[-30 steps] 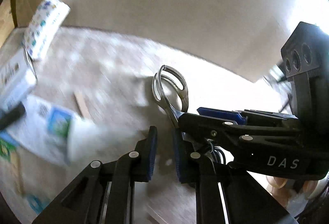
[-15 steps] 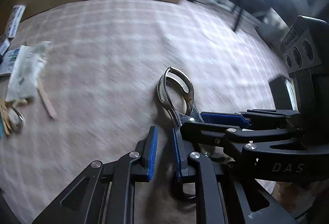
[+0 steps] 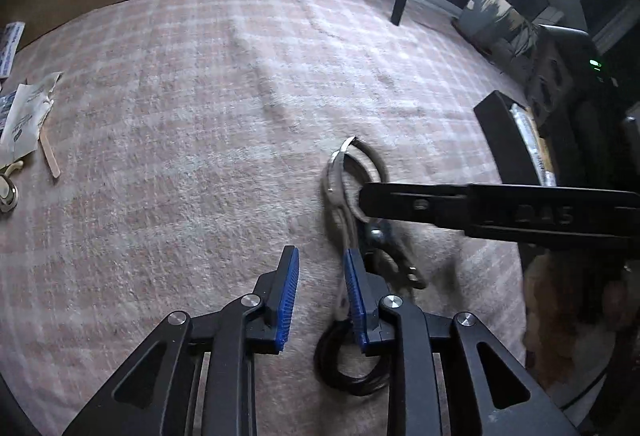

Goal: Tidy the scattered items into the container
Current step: 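Close the right tool on the metal clamp and lift it, then carry the metal clamp to the black box and open the right tool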

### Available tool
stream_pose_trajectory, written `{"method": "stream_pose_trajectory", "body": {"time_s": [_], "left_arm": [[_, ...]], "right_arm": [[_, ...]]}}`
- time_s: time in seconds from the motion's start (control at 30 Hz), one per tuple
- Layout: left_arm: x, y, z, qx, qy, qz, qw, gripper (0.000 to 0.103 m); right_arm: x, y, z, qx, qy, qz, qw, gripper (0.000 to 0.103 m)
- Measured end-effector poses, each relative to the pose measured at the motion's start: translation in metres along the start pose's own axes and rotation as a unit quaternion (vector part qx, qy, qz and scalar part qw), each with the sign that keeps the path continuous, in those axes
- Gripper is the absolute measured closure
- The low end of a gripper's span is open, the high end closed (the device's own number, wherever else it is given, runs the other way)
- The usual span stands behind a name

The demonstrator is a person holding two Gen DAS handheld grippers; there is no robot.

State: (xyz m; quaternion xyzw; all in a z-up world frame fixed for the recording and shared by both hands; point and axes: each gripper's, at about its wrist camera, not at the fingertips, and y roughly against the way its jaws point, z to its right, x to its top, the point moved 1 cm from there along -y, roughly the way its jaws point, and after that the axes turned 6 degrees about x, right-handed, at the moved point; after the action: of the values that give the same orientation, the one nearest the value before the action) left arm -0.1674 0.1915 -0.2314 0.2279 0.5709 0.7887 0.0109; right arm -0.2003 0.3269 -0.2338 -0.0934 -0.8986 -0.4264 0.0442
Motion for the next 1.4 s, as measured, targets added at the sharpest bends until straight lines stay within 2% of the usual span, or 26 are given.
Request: {"method": "stream_pose_trajectory", "body": {"time_s": [0.1,0.2,0.23,0.37,0.5,0.53,0.67,0.87,1.2,1.4], "left_arm": [[-0.003,0.006,0.01,-0.008,-0.011,0.007,0.9999,0.071],[-0.008,0.0,0.025,0.01,-0.042,0.0,0.9991,0.07],[-0.009,-0.004,0.026,0.013,-0.041,-0.004,0.9991,0.071],[-0.007,-0.012,0.022,-0.016,-0.004,-0.011,0.9998,0.072],[-0.001,-0.007,0.03,-0.027,-0.014,0.001,0.9995,0.076],[0.0,-0.003,0.035,-0.032,-0.024,0.004,0.9992,0.077],[0.003,0.005,0.055,-0.026,-0.053,0.017,0.9981,0.077],[0.004,0.014,0.081,-0.042,-0.06,0.027,0.997,0.077],[0.011,0.038,0.175,-0.083,-0.133,0.054,0.9862,0.077],[0.012,0.045,0.253,-0.117,-0.191,0.06,0.9728,0.077]], "right_arm": [[0.0,-0.001,-0.005,-0.013,0.011,-0.002,1.0,0.075],[-0.002,0.0,-0.003,-0.017,0.007,-0.002,1.0,0.081],[-0.002,0.0,-0.001,-0.016,0.005,-0.002,1.0,0.082],[-0.006,0.002,0.001,-0.004,0.007,0.0,1.0,0.087],[-0.009,0.004,0.0,0.001,0.004,0.002,1.0,0.091],[-0.01,0.006,0.001,0.005,0.0,0.005,1.0,0.094],[-0.01,0.028,0.004,0.011,-0.007,0.035,0.999,0.094],[-0.017,0.063,0.014,0.022,-0.017,0.064,0.998,0.096],[-0.048,0.156,0.043,0.006,-0.033,0.136,0.99,0.096],[-0.077,0.221,0.075,-0.01,-0.063,0.195,0.979,0.096]]}}
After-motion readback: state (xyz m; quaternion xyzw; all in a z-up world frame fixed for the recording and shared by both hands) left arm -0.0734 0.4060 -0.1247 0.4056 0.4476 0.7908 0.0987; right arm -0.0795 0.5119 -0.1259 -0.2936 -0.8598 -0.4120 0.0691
